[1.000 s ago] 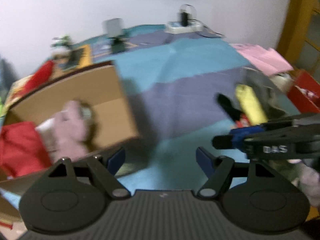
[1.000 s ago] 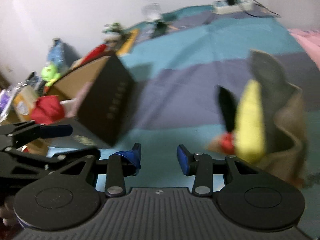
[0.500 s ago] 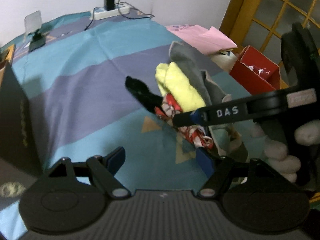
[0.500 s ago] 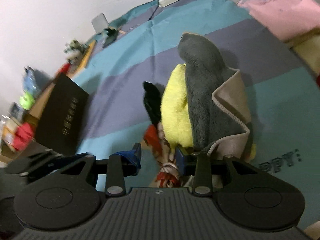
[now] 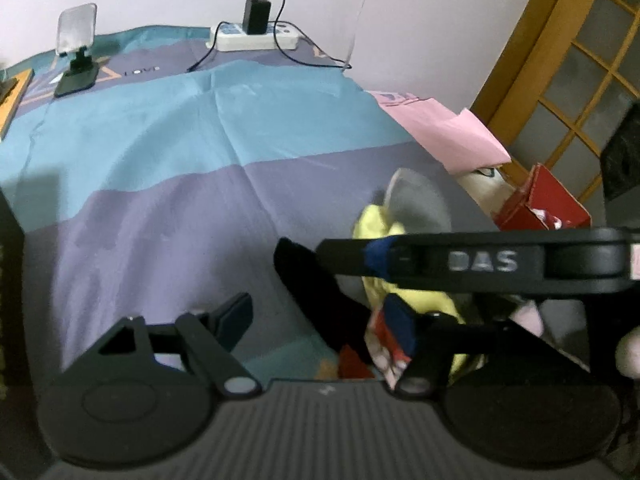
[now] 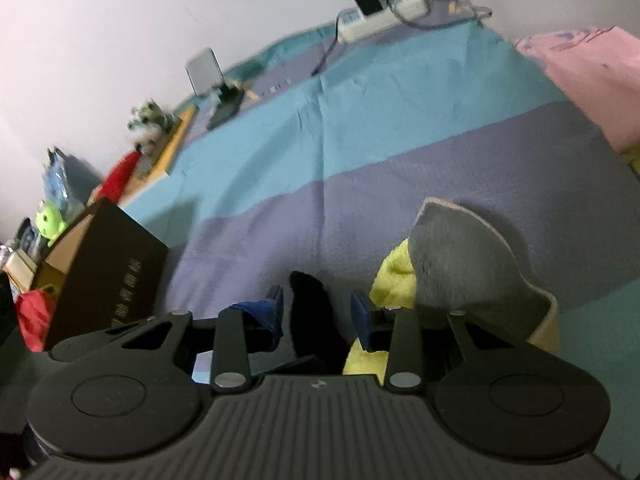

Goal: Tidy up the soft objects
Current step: 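Grasp the black sock with both grippers, then lift the black sock and lower it into the box, opening both grippers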

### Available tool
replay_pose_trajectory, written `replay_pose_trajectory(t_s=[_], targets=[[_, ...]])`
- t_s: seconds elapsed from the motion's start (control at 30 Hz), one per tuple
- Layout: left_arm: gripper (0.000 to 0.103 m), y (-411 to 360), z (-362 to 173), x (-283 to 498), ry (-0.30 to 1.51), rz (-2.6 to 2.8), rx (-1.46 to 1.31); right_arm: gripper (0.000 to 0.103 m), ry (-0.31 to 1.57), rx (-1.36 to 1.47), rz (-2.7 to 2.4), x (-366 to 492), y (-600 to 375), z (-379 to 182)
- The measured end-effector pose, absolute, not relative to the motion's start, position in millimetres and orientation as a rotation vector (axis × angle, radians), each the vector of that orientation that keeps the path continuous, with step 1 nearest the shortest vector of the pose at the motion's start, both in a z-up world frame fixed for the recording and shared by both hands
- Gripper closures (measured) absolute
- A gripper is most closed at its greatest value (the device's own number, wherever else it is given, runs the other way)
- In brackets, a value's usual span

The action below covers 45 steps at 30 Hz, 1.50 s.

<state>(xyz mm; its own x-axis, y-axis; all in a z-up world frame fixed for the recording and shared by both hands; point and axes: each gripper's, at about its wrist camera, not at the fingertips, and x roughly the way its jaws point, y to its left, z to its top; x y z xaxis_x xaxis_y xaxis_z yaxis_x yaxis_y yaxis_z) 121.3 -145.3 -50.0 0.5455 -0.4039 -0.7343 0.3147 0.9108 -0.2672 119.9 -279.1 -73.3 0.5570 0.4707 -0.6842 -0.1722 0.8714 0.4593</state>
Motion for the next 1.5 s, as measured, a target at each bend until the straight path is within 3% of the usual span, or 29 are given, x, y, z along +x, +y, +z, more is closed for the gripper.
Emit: replay_pose_trajectory(t_s=[0.2, 0.4, 0.5, 0.73, 1.0, 1.5], targets=[[0.071, -153.7, -66.9, 146.5, 0.929, -0.437, -0.121, 0.085, 0.982, 0.337, 0.425, 132.4, -275.1, -84.6], [0.089, -156.2, -76.6, 155.7, 0.926, -0.450, -0.150, 0.102, 0.981, 0.397, 0.432, 135.2, -283.7, -86.0], [0.094, -156.5, -77.2, 159.7, 0.923, -0.437, -0.137, 0.103, 0.980, 0.439, 0.428, 133.1, -288.6, -84.7], [0.097, -145.5, -64.9, 159.4, 0.902, -0.456, -0.179, 0.103, 0.873, 0.479, 0.466, 130.3, -282.5, -57.0], [0.098, -115.6, -10.5, 149.2, 0.756, -0.443, -0.196, 0.103, 0.680, 0.495, 0.579, 124.2, -253.2, -9.8], [0.098, 29.3, 72.9, 100.5, 0.517, -0.252, -0.212, 0.103, 0.575, 0.496, 0.855, 131.3, -89.3, 44.7]])
